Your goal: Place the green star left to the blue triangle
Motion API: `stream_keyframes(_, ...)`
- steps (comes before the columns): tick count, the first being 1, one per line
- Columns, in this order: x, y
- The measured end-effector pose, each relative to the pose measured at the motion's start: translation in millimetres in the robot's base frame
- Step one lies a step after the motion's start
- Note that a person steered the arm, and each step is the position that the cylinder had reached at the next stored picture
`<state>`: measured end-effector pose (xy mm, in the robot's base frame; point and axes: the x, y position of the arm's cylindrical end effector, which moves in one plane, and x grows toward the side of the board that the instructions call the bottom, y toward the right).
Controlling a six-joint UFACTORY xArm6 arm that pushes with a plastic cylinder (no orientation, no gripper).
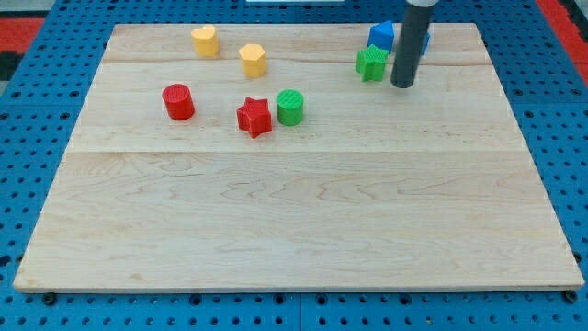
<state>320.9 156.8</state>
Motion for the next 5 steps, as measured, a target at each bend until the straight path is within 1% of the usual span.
stream_keyframes(1,-8.4,-6.8)
stream_keyframes(2,-19.7,-53.8)
stream_keyframes(3,-16.2,-96.2)
stream_keyframes(5,-15.9,-104.8)
